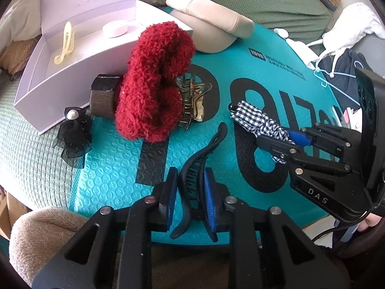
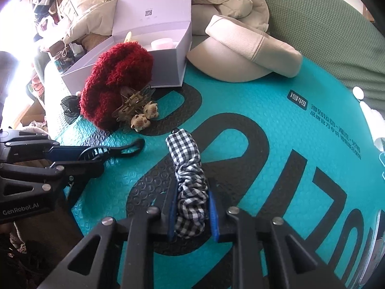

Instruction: Organize objects

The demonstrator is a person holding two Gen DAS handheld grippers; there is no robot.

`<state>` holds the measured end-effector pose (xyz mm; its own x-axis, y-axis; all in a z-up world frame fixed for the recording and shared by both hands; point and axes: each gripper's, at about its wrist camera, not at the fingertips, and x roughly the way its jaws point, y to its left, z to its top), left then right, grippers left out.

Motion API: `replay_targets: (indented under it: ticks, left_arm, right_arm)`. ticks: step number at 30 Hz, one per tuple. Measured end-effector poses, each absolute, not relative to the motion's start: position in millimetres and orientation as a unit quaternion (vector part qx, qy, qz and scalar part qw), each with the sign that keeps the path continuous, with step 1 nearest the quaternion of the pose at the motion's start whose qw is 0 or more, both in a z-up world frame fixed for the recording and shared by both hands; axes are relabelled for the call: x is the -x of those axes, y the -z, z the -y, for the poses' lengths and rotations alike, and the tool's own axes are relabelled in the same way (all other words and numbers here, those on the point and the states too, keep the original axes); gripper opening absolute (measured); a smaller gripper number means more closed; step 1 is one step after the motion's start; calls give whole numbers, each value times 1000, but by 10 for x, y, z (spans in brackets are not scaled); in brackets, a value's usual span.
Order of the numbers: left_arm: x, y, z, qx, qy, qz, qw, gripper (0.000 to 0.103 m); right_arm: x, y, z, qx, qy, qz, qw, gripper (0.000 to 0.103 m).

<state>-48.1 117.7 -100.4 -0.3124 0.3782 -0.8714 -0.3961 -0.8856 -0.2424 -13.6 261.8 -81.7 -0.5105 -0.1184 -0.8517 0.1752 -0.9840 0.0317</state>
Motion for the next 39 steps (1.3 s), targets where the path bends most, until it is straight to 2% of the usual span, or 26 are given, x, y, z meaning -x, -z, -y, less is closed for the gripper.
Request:
replay_targets:
  ticks: [19,39]
  left_arm:
    - [285,610,-791,502,-837,26,216,20]
    - [15,80,-64,466,-873,46,135,20]
  right_arm:
    - [-7,439,-2334,-464,876,-41,125,20]
    - [-82,-23,-1649,-415,873,-100,237,20]
